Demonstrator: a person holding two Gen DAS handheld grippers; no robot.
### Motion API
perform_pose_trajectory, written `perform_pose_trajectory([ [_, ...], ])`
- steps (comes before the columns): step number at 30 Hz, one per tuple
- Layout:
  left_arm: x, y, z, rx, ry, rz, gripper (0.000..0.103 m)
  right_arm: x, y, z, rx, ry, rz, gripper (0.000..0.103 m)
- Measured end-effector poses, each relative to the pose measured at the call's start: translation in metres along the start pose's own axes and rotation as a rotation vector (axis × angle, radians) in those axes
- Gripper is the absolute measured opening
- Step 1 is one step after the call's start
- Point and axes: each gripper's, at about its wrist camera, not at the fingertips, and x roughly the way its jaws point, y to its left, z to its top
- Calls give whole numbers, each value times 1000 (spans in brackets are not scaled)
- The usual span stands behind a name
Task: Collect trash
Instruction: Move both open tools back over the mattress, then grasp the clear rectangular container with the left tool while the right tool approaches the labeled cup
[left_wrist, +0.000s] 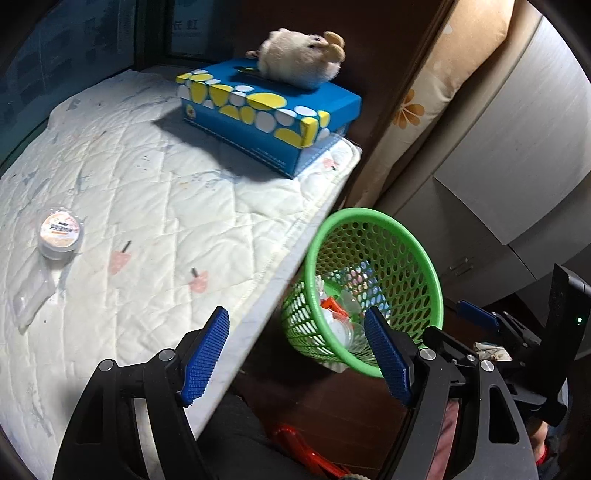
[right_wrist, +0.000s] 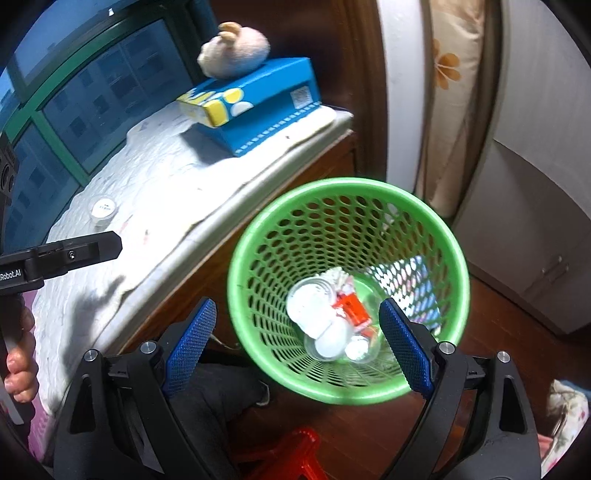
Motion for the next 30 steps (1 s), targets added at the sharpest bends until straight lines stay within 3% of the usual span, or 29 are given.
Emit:
perform_pose_trajectory([
  [12, -43, 132, -6, -96, -55, 202, 73, 15, 76, 22, -134, 17, 79, 89],
  [15, -52, 165, -6, -92, -66, 255, 82, 20, 94, 28, -167, 24, 88, 89],
  [21, -51, 220, -5, -46, -29, 248, 85, 29, 127, 39, -211, 43, 114, 89],
  [30, -24, 243, -5, 148, 37, 232, 91, 54, 172, 52, -240, 89, 147, 89],
])
